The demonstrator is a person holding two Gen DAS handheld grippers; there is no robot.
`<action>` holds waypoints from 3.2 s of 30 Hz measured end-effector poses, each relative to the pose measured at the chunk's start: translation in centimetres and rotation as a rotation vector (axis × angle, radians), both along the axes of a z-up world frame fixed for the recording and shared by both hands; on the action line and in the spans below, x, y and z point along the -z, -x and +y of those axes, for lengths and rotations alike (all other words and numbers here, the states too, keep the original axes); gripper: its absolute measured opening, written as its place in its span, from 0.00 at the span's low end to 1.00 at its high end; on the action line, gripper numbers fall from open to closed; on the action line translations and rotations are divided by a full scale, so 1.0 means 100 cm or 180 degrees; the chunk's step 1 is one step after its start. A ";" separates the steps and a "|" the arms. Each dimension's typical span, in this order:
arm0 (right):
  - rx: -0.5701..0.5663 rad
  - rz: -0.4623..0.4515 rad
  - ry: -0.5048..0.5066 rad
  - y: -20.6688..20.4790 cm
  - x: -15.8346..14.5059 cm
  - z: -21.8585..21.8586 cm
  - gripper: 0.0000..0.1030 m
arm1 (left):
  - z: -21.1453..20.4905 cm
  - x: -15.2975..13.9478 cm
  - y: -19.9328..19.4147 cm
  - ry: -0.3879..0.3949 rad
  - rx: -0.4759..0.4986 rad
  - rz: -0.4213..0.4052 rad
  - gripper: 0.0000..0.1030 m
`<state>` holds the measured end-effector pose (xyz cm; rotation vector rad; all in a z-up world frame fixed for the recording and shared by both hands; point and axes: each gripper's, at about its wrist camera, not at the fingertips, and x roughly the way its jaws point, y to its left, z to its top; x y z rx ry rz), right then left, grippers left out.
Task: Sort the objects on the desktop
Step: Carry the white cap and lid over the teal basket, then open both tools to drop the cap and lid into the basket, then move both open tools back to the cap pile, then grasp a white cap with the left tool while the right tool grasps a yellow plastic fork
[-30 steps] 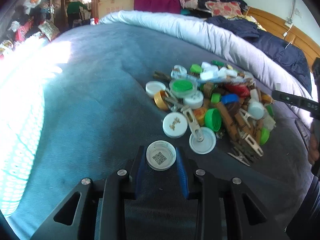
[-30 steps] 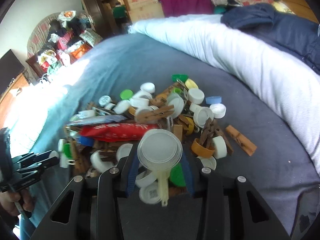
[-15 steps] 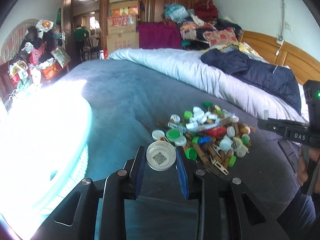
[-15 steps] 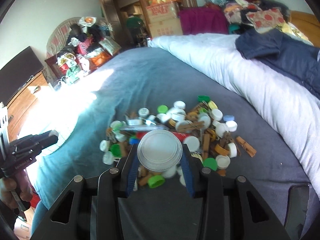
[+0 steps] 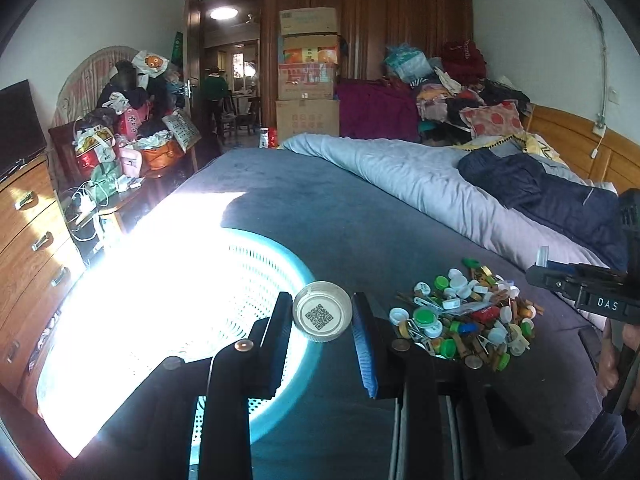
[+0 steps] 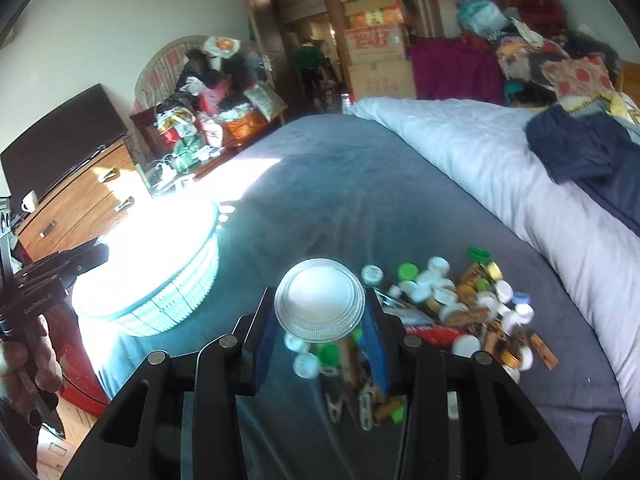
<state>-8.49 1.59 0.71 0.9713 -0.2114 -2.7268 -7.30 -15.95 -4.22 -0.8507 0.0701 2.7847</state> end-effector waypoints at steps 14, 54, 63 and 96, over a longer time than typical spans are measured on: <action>-0.0655 0.0262 -0.0051 0.052 -0.065 -0.133 0.37 | -0.082 -0.017 0.010 -0.0012 -0.0444 -0.0047 0.30; -0.1421 -0.0379 0.0040 0.131 -0.055 -0.257 0.37 | -0.140 0.024 0.083 0.0053 -0.0532 -0.0972 0.30; -0.1360 -0.0265 0.0095 0.126 -0.056 -0.255 0.67 | -0.150 0.016 0.074 0.0143 -0.0864 -0.0786 0.60; 0.0766 -0.1102 0.0491 -0.121 0.159 0.132 0.68 | 0.157 0.187 0.048 0.0105 0.1084 -0.1235 0.61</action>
